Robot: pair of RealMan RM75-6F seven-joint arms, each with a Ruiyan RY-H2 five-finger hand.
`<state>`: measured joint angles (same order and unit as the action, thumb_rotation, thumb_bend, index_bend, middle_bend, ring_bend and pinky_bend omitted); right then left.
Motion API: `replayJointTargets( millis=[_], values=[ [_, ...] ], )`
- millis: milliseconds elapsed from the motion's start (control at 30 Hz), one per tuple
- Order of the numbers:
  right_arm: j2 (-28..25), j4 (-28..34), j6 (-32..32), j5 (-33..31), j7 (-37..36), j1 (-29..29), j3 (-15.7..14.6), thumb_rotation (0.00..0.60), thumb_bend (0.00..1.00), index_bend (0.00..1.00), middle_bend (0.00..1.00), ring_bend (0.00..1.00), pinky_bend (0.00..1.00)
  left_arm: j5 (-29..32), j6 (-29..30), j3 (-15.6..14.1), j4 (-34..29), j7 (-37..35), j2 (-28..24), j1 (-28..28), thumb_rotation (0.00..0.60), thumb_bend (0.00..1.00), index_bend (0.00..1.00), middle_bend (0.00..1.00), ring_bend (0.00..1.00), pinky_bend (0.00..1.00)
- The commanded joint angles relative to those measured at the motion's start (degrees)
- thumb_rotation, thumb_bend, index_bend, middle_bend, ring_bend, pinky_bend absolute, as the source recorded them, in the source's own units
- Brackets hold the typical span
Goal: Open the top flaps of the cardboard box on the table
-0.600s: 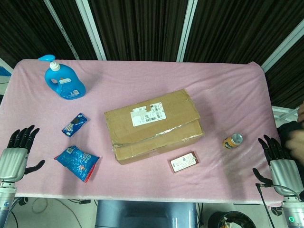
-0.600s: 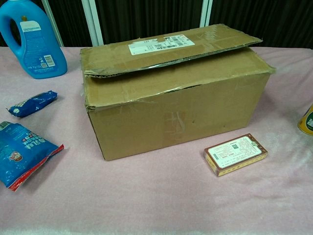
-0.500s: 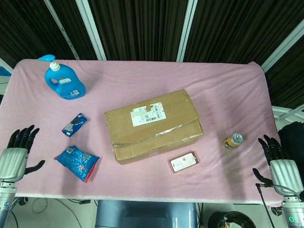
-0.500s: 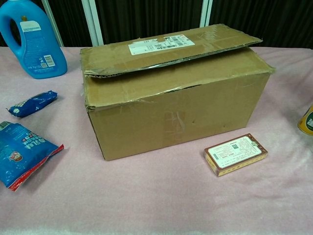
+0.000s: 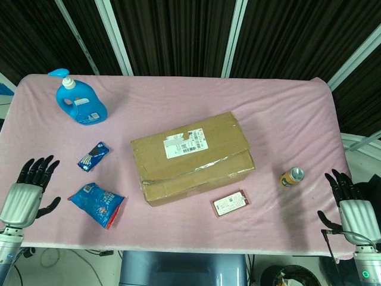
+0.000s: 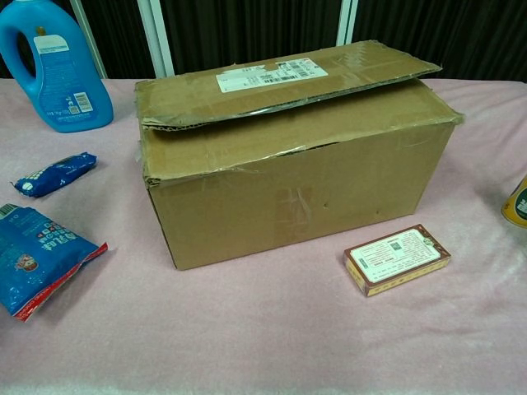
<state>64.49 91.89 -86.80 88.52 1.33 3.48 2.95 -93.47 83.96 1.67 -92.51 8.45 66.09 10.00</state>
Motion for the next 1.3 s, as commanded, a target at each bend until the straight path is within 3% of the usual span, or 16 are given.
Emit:
replayJointTargets(
  millis=[33,300,700,967,1300],
  values=[
    [0.2,-0.2,0.5,-0.6,-0.2,0.2,0.2,0.600,0.32,0.00,0.00,0.00,0.21,-5.5,-3.1,-0.2,-3.3,3.4,-3.6,4.2,0.600,0.36,0.00,0.00,0.00,0.00],
    [0.2,-0.1,1.1,-2.2,-0.8,0.2,0.8,0.600,0.32,0.00,0.00,0.00,0.21,-10.0,-14.9,3.3,-11.6,10.4,-8.7,14.9,0.600,0.52,0.00,0.00,0.00,0.00],
    [0.1,0.2,1.7,-3.2,-1.2,0.3,1.1,0.600,0.32,0.00,0.00,0.00,0.21,-11.8,-31.4,5.7,-18.7,17.3,-8.7,26.9,0.600,0.69,0.01,0.04,0.00,0.02],
    [-0.1,0.4,1.6,-3.0,-1.4,0.3,1.0,0.600,0.32,0.00,0.00,0.00,0.21,-10.3,-36.4,5.5,-19.5,21.4,-7.1,29.8,0.600,0.71,0.08,0.13,0.00,0.02],
    [-0.1,0.4,1.5,-2.8,-1.6,0.3,1.0,0.600,0.32,0.00,0.00,0.00,0.21,-8.7,-38.4,4.4,-18.9,24.5,-5.4,30.6,0.600,0.72,0.11,0.21,0.00,0.02]
  ],
)
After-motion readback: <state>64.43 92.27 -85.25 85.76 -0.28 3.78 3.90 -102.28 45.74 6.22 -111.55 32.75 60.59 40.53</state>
